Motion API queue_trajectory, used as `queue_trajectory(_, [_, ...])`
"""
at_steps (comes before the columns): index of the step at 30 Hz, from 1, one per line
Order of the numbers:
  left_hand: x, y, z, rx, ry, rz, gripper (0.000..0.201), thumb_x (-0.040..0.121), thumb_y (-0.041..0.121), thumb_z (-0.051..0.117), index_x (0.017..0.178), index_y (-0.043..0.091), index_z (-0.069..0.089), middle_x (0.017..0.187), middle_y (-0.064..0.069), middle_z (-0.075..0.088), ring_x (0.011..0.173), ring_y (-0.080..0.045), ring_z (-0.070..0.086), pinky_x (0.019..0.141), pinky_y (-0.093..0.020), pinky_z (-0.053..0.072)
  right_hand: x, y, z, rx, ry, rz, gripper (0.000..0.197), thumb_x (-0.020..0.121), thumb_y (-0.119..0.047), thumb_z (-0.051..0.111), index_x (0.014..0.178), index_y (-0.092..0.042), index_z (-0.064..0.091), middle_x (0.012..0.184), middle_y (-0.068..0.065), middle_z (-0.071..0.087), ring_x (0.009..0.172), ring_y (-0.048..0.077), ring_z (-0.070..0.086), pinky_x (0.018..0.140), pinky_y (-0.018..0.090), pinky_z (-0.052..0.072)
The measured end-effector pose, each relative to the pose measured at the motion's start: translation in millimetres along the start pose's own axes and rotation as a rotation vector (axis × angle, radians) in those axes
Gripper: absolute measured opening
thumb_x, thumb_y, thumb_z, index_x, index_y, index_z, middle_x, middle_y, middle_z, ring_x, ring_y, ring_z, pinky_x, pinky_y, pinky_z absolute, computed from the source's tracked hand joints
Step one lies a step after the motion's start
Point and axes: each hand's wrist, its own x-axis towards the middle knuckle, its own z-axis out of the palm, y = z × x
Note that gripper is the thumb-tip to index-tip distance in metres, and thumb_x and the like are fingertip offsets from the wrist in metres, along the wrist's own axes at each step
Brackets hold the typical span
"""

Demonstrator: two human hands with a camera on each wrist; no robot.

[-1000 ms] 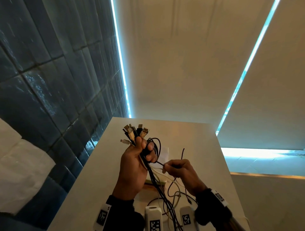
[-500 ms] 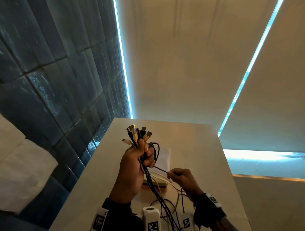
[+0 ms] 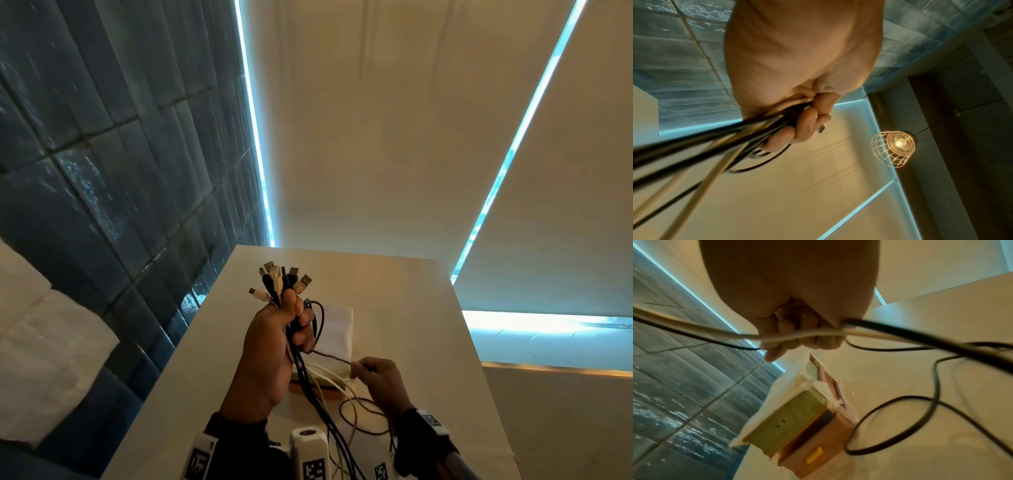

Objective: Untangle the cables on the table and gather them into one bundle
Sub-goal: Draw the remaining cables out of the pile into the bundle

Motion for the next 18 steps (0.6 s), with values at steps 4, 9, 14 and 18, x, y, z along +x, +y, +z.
queue_trajectory(4, [1, 0, -4, 0.02, 0.054, -0.021, 0.034, 0.101, 0.024, 0.035, 0.07, 0.013, 0.043, 0.061, 0.001, 0.043, 0.045, -0.009, 0.031, 0.048, -0.026, 0.029, 2, -41, -10, 0.073, 0.151, -0.001, 0.024, 0.087, -0.013, 0.064, 0.064, -0.014, 0.072, 0.063, -0.002, 0.068, 0.062, 0.012, 0.058, 0.061, 0.027, 0.043])
queue_trajectory(9, [1, -1, -4, 0.006, 0.091, -0.021, 0.034, 0.102, 0.025, 0.034, 0.072, 0.013, 0.043, 0.06, 0.001, 0.044, 0.045, -0.01, 0.034, 0.047, -0.025, 0.031, -11, -107, -24, 0.4, 0.073, -0.114, 0.02, 0.093, -0.01, 0.057, 0.078, -0.002, 0.068, 0.045, -0.012, 0.04, 0.044, 0.008, 0.027, 0.044, 0.019, 0.024])
queue_trajectory(14, [0, 9, -12, -0.04, 0.128, 0.064, 0.032, 0.101, 0.026, 0.035, 0.071, 0.013, 0.041, 0.06, 0.001, 0.041, 0.046, -0.01, 0.035, 0.049, -0.024, 0.032, -24, -120, -62, 0.498, 0.137, -0.256, 0.021, 0.096, -0.012, 0.052, 0.08, -0.005, 0.063, 0.047, -0.007, 0.028, 0.042, 0.009, 0.021, 0.044, 0.021, 0.015])
queue_trajectory(18, [0, 17, -21, -0.06, 0.18, 0.118, 0.032, 0.101, 0.026, 0.035, 0.073, 0.013, 0.043, 0.057, 0.001, 0.048, 0.05, -0.013, 0.05, 0.058, -0.031, 0.047, -40, -98, -117, 0.402, 0.301, -0.27, 0.028, 0.097, -0.013, 0.05, 0.072, -0.009, 0.061, 0.045, -0.009, 0.025, 0.042, 0.009, 0.019, 0.043, 0.021, 0.014])
